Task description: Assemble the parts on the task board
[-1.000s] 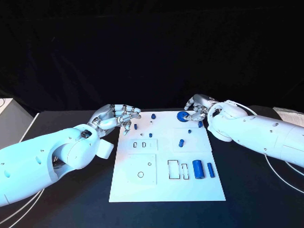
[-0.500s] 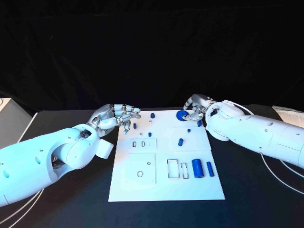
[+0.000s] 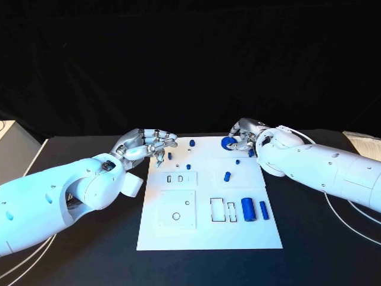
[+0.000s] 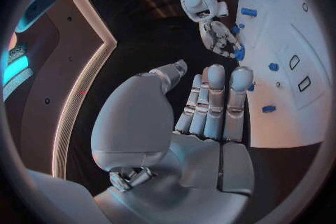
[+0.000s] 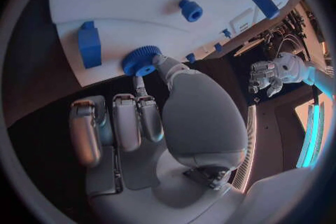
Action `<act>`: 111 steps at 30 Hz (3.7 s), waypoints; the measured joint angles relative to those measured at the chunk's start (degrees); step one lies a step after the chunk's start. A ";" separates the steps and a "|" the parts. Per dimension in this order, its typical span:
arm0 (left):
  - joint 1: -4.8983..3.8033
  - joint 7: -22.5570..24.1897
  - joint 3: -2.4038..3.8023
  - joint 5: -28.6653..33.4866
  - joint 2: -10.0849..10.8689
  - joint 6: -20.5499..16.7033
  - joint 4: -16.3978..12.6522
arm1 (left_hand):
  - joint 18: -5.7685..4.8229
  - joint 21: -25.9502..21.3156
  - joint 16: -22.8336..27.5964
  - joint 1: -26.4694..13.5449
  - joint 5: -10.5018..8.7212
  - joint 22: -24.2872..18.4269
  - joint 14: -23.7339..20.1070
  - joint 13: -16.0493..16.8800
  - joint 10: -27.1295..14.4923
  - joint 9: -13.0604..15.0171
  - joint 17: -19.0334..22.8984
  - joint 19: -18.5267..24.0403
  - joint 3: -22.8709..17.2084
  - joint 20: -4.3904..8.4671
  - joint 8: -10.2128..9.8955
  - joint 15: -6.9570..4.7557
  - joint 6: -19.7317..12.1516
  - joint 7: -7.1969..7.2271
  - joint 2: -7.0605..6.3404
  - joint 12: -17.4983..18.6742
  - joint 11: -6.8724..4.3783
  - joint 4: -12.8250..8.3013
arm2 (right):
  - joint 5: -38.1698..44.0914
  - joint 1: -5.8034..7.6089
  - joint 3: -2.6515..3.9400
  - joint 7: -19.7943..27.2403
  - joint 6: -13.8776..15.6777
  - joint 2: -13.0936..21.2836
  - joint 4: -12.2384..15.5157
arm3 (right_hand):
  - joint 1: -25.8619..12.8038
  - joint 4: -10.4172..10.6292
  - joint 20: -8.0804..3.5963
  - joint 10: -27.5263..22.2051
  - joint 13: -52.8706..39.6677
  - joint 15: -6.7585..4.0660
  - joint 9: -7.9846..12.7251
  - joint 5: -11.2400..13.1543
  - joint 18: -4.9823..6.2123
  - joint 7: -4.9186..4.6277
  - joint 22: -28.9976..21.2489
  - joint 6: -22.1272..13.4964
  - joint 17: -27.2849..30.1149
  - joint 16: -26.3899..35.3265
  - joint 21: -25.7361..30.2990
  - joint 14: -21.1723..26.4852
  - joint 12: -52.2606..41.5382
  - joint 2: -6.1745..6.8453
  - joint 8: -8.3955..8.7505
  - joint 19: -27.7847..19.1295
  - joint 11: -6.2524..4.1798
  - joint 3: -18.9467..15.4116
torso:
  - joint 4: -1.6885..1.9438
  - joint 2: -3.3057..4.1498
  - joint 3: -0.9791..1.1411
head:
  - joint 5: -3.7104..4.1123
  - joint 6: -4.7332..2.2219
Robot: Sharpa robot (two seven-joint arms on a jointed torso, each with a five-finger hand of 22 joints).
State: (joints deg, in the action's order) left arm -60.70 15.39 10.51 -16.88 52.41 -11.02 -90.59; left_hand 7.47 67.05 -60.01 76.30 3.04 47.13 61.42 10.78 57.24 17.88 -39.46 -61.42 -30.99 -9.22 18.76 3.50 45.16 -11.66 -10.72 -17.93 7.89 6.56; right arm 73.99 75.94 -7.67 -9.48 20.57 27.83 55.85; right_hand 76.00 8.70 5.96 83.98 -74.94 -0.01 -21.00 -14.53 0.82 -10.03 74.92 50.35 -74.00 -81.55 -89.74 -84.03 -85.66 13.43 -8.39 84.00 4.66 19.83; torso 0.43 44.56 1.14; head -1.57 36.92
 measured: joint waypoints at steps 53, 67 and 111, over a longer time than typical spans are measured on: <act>0.00 -0.50 0.00 -0.24 0.21 0.16 -0.36 | 0.00 0.00 0.00 0.00 0.00 -0.07 0.00 -0.04 0.00 0.04 -0.01 0.00 -0.24 0.00 0.00 0.00 0.00 0.00 0.00 0.00 0.00 -0.24 | 9.47 -0.53 -0.36 0.36 8.26 -5.42 7.87 | 1.30 -0.79 0.00 0.04 0.04 -0.42 -0.60 0.38 0.00 1.30 0.02 4.26 -0.42 0.35 0.00 0.00 0.24 -2.16 -3.49 0.00 -0.77 5.08 | 0.16 -0.05 -0.02 | -0.03 -0.60; 0.00 -0.61 0.01 -0.25 -0.09 0.18 -0.36 | 0.00 0.00 0.00 0.00 0.00 -0.07 0.00 -0.09 0.00 0.03 -0.01 0.00 -0.24 0.00 0.00 0.00 0.00 0.00 0.00 -0.01 0.00 -0.24 | 9.95 -1.70 -0.47 -0.02 7.77 -9.12 4.49 | 1.30 -0.80 0.00 0.04 -0.01 -0.42 -0.60 0.32 0.00 1.35 0.02 4.21 -0.22 0.67 0.00 0.00 0.23 -2.16 -3.49 0.00 -0.77 5.40 | 0.25 0.02 -0.01 | -0.54 -0.53; 0.00 -0.93 0.01 -0.27 -0.68 0.48 0.13 | 0.00 0.00 0.00 0.00 0.00 -0.06 0.00 -0.08 0.00 0.06 -0.01 0.00 -0.24 0.00 0.00 0.00 0.00 0.00 0.00 -0.01 0.00 -0.24 | 10.60 -2.23 -0.29 0.11 6.82 -11.34 1.45 | 0.54 -0.94 0.00 0.03 0.02 -0.41 -0.64 0.35 0.00 1.34 -0.01 3.56 0.78 1.46 0.00 0.00 0.24 -1.39 -3.70 0.00 -0.77 5.88 | 0.05 0.02 0.08 | -1.40 0.25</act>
State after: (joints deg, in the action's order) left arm -60.70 14.46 10.52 -17.15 51.73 -10.53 -90.46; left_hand 7.47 67.05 -60.01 76.29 3.04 47.07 61.42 10.70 57.24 17.93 -39.47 -61.42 -31.24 -9.22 18.76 3.50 45.16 -11.66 -10.72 -17.94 7.89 6.32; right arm 84.59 73.72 -7.96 -9.37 27.39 16.49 57.29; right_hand 76.54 7.76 5.96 84.01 -74.92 -0.42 -21.64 -14.18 0.82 -8.69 74.91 53.91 -73.22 -80.09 -89.74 -84.03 -85.42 12.03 -12.09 84.00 3.89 25.71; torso 0.49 44.58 1.22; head -2.96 37.17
